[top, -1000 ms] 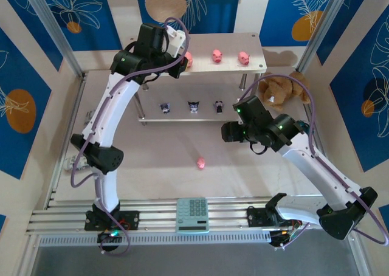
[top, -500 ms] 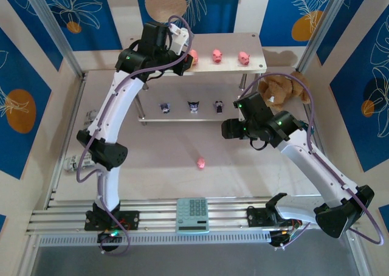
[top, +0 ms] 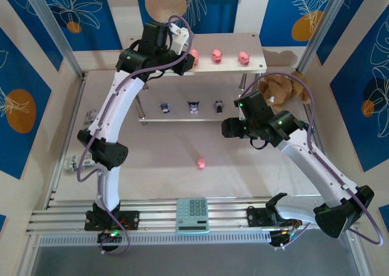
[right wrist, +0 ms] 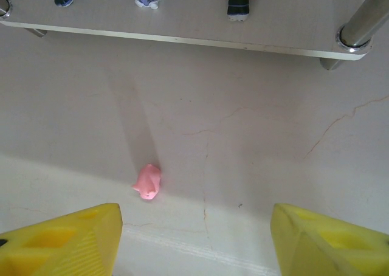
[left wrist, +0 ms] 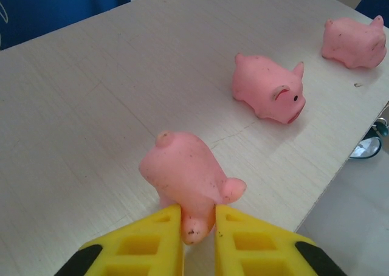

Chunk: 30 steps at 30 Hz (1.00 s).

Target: Place and organize the plastic toys onto the shelf

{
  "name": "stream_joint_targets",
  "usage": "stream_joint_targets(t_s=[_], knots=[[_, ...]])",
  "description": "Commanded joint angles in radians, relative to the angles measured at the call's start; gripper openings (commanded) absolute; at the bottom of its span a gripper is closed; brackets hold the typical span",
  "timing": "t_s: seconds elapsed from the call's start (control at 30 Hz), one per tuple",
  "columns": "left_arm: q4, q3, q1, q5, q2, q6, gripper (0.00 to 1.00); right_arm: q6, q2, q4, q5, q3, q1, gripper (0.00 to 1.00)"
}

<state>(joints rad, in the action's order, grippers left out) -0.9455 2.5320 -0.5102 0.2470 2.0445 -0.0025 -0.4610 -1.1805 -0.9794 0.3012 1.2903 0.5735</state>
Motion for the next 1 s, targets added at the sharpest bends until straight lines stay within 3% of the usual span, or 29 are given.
stream_joint_targets(t_s=[0.0,0.17,0.6,0.97], knots=[[-0.003,0.026,0.009,0.014,0.014,-0.004,0.22,0.013,0.007,0.009,-0.030,0.000,-0.006,0.67],[0.008,0.025,0.009,0.011,0.014,-0.011,0.29,0.012,0.010,0.011,-0.031,-0.005,-0.007,0.67],[0.041,0.026,0.009,0.003,-0.017,-0.014,0.31,0.011,0.015,0.011,-0.034,-0.009,-0.012,0.67],[0.057,-0.029,-0.002,-0.052,-0.247,0.001,0.31,-0.004,-0.001,0.000,-0.048,-0.034,0.029,0.66]])
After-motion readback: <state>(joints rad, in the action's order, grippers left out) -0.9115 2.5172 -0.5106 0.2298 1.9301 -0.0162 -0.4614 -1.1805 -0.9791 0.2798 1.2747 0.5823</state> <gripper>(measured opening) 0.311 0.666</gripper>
